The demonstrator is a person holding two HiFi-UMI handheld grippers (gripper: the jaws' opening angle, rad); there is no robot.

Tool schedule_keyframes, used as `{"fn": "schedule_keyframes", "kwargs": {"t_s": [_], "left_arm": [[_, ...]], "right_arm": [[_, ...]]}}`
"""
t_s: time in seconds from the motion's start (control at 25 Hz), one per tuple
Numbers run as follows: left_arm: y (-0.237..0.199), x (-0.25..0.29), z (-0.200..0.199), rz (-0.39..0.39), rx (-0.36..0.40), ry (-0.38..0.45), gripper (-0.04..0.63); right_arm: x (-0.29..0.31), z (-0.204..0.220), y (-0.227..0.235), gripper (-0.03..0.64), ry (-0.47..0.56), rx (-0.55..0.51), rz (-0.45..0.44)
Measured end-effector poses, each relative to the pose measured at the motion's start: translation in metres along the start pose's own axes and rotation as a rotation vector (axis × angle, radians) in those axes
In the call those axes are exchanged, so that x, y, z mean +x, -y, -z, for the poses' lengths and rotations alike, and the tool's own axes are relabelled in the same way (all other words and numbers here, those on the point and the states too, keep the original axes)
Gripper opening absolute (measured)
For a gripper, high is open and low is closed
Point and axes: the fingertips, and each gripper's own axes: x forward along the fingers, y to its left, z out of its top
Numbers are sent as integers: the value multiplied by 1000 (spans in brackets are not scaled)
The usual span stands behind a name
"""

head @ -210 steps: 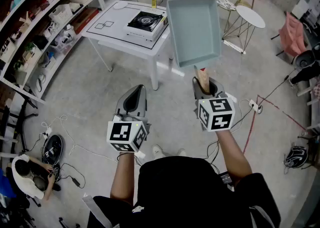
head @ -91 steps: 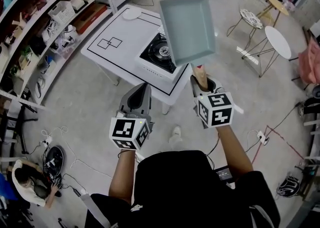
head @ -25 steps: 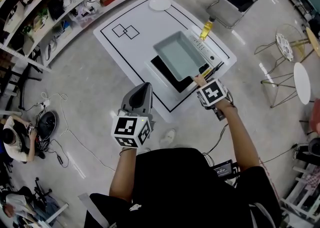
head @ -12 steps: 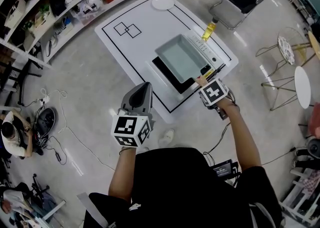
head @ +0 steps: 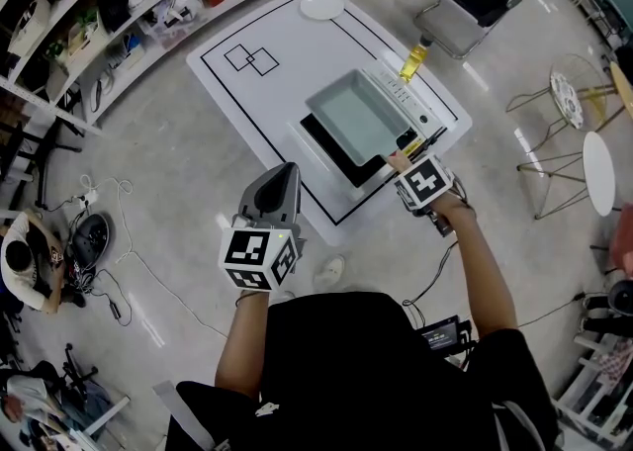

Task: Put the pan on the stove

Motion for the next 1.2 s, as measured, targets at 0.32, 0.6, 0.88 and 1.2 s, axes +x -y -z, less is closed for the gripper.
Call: {"fn": "schedule_keyframes", "kwargs": {"t_s": [0.32, 0.6, 0.88, 1.2], "left_arm": [[2, 4, 1, 3, 1, -6, 10], [1, 5, 4, 2, 2, -8, 9], [1, 5, 6, 4, -5, -17, 11], [4, 1, 5, 19, -2, -10, 10]], "right_arm": [[6, 3, 3, 84, -1, -2, -12], [11, 8, 4, 86, -6, -13, -10], [9, 5, 7, 95, 17, -23, 3], [-8, -3, 7, 135, 115, 1, 9]]}}
